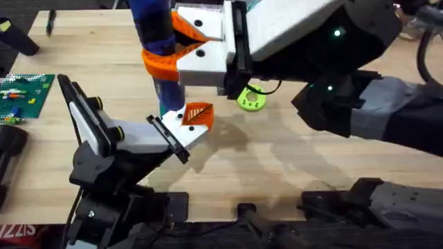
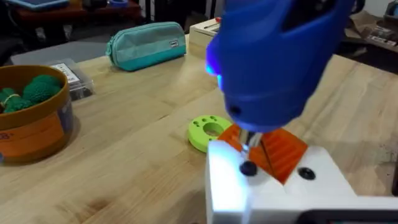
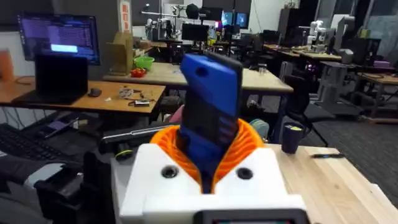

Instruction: Pick up the gripper from the table and insert it into the empty holder that is missing its gripper. Then pick up a screw, insert it into the mounting hole, and use the screwdriver to tighten it. Finally, clean up the table by picking up the vegetable and placing it into the bucket.

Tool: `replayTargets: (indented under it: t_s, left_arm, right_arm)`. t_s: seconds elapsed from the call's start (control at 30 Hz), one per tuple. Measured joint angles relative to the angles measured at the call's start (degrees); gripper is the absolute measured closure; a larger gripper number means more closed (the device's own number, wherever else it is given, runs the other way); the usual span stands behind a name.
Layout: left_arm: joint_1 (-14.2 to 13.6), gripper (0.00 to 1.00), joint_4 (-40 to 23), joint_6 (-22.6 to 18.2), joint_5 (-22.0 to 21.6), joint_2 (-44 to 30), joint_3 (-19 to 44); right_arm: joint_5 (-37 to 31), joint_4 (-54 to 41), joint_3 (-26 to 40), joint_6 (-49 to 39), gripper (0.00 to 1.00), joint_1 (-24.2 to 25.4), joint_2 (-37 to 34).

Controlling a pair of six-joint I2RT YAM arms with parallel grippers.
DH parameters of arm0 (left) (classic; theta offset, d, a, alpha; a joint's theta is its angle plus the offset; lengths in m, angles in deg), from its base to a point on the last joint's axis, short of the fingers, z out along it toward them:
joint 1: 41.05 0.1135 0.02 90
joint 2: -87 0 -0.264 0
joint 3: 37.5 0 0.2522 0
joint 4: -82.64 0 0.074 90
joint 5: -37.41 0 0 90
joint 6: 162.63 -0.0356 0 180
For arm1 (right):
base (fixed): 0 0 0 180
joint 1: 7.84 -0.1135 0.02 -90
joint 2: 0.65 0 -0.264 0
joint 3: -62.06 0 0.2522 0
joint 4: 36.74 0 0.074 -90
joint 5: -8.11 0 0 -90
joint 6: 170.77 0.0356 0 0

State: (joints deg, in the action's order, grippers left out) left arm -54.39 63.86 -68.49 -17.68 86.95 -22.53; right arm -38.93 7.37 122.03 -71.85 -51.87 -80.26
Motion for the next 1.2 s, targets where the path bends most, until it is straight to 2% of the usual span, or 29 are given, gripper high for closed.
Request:
replayTargets:
  t_s: [1.2]
  left_arm:
    - [0.0,0.986,0.0,0.0,0.0,0.0,0.0]
  right_arm:
    - [0.42,-1.81,0.0,2.58,0.935,1.14,0.0]
